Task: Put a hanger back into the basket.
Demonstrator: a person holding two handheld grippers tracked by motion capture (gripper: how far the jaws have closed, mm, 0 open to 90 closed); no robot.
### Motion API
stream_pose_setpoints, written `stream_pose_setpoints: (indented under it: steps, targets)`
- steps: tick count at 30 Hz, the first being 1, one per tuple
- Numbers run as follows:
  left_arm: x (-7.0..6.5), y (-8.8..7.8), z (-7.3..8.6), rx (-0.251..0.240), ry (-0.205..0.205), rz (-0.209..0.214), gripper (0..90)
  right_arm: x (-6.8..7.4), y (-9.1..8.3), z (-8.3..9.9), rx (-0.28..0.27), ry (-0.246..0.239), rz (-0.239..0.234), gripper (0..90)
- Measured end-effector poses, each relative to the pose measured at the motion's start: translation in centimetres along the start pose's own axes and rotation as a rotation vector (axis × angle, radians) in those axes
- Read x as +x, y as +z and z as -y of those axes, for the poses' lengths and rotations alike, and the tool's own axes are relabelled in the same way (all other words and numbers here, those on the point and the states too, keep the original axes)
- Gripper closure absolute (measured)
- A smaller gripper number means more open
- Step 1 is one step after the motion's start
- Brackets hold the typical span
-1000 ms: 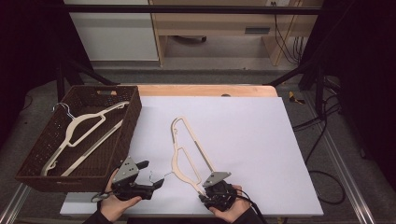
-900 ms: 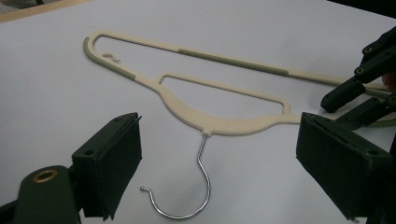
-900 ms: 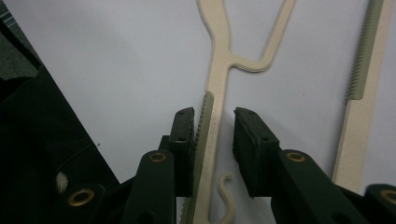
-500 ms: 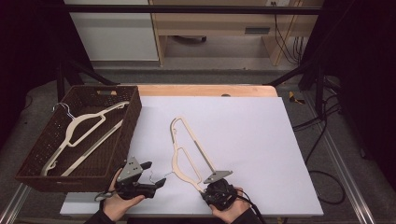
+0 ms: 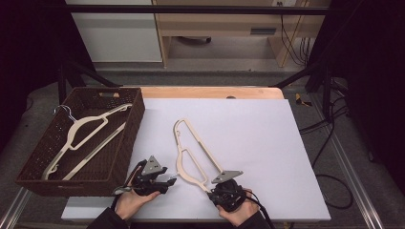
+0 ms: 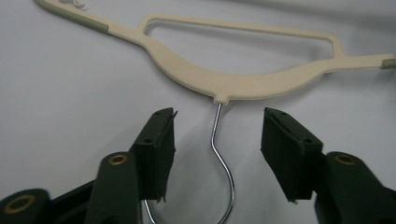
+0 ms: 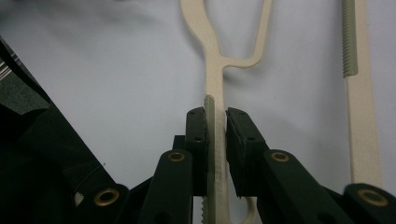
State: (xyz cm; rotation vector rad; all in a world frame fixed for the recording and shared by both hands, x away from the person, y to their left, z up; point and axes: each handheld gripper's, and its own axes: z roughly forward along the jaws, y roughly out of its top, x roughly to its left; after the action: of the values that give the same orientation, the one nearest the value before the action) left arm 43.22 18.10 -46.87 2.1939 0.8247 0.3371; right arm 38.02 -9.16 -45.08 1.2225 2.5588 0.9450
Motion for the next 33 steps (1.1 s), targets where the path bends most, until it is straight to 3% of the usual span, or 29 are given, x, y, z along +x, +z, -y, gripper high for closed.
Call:
stream_pose_setpoints:
  steps: [11, 18, 24, 28, 29, 33]
  targets:
    - [0.2, 1.6, -0.7, 0.032, 0.038, 0.006, 66.8, -0.2, -0.3, -0.1, -0.008, -0.02, -0.011, 79.5]
    - [0.1, 1.7, -0.7, 0.051, 0.053, 0.022, 84.3, -0.2, -0.5, -0.1, -0.018, -0.002, -0.012, 79.5]
    - [-0.1, 1.7, -1.0, 0.075, 0.096, 0.027, 87.6, -0.4, -0.5, -0.1, -0.016, -0.013, -0.012, 79.4]
    - [0.0, 1.0, -1.4, 0.078, 0.086, 0.059, 88.4, -0.8, -0.5, 0.0, -0.009, -0.012, -0.023, 79.3]
    - [0.0, 0.9, -1.5, 0.082, 0.079, 0.061, 88.5, -0.9, -0.5, 0.0, -0.001, 0.007, -0.036, 79.2]
    - [-0.2, 0.7, -1.9, 0.111, 0.094, 0.055, 88.6, -1.5, 0.0, 0.3, 0.007, 0.005, -0.06, 79.2]
